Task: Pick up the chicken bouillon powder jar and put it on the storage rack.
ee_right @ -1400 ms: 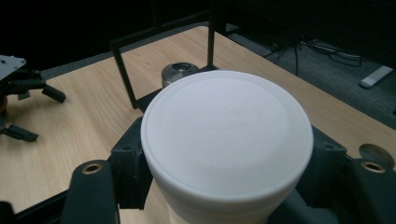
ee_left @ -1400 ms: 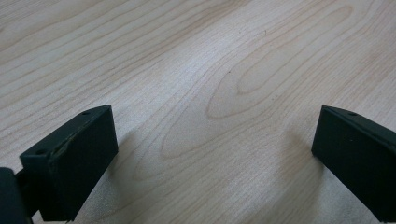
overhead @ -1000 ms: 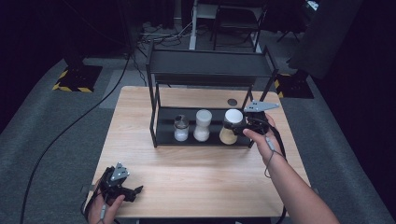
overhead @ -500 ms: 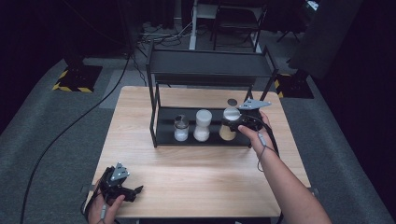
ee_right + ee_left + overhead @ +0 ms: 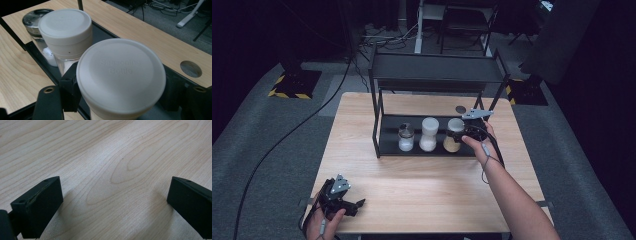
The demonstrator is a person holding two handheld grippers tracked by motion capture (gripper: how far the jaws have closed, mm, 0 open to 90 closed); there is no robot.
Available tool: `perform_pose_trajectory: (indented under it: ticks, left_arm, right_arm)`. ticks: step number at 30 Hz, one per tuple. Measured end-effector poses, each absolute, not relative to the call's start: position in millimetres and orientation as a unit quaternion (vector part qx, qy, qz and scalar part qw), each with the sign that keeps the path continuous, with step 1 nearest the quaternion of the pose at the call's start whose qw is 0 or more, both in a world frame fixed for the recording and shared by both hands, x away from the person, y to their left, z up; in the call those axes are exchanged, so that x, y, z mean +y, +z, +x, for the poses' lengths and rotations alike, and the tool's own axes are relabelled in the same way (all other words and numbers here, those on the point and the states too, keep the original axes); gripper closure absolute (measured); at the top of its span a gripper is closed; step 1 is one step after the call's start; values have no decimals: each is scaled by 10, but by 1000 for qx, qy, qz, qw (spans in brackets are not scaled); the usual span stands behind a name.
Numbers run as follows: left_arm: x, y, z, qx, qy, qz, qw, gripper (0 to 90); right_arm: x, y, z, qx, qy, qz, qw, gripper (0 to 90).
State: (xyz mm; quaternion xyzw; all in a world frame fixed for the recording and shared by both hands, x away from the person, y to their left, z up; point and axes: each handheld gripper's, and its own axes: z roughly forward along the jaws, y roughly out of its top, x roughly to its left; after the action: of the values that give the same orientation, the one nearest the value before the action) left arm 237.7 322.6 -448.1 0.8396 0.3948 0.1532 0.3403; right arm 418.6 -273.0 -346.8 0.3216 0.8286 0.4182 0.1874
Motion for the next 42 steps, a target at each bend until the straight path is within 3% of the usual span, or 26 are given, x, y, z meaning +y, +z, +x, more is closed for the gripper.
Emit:
perform_pose_trajectory:
  ticks: [19,24,28,42]
  left_arm:
    - [3224,-4480,2376,395,153,840,340,0]
    - [3226,-4481,2377,395,153,840,340,0]
    - [3224,-4480,2378,395,153,840,340,0]
    - [3217,-4481,2375,397,154,839,340,0]
  right_arm:
    - [-2695,-3532,4275,827,419,331,178,319]
    - [-2697,-3462,4203,816,429,339,186,169]
    - [-2748,-3371,4141,811,441,339,184,114]
    - [-3117,-3114,3672,805,471,313,181,81]
